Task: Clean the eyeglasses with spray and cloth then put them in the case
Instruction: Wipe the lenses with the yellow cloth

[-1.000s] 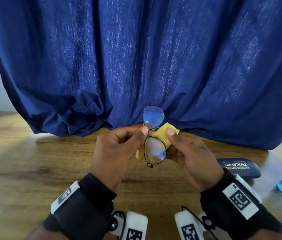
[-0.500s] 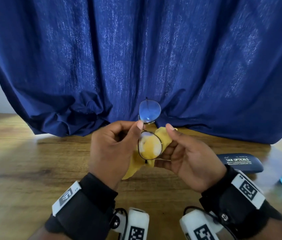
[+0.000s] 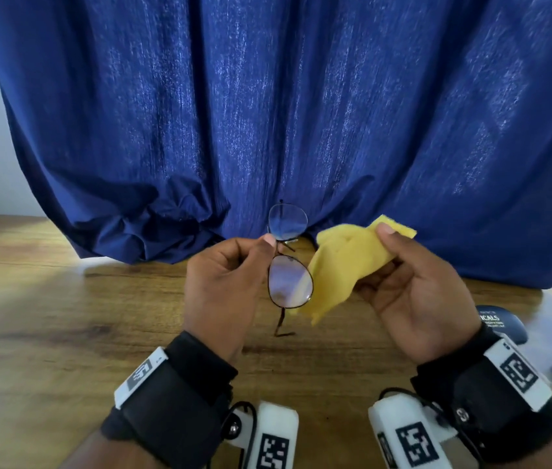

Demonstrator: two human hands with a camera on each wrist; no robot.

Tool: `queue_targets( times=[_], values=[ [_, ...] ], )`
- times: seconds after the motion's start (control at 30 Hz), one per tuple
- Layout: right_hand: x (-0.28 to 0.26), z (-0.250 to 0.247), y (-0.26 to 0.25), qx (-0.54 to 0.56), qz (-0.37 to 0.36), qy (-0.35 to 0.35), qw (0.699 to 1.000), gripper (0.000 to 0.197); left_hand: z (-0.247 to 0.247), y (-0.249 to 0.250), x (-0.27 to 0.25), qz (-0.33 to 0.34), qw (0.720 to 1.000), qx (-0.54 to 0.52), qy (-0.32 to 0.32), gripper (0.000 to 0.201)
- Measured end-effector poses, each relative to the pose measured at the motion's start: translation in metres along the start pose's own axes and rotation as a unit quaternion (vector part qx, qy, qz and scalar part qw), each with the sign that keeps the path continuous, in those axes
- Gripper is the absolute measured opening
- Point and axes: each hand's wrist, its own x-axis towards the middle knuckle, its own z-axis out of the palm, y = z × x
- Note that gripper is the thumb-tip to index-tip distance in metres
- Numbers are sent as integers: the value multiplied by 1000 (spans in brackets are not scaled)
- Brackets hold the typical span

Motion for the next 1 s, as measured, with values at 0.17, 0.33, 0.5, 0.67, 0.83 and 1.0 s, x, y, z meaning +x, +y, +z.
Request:
queue_targets(
  times=[0.17,0.33,0.5,0.67,0.83,1.0],
  values=[
    [-17,11,5,-382,-183,-99,901,50,2,0,-3,-11,1000,-18,-19,43],
    [-12,4,13,-536,-250,-218,776,24,-1,-1,2,-24,997,-74,-8,43],
    [-16,0,2,-607,-332,-256,675,21,-2,-1,-1,-37,997,-65,-22,31],
    [-12,0,5,-662,-351,-223,623,31,0,0,-4,-37,998,-49,-33,31],
    [-14,0,3,-676,-348,-220,611,13,1,1,-4,-33,999,-41,-4,30],
    [-16,2,6,-642,-332,-266,638,25,-2,3,-2,-82,991,-105,-18,27]
  ],
)
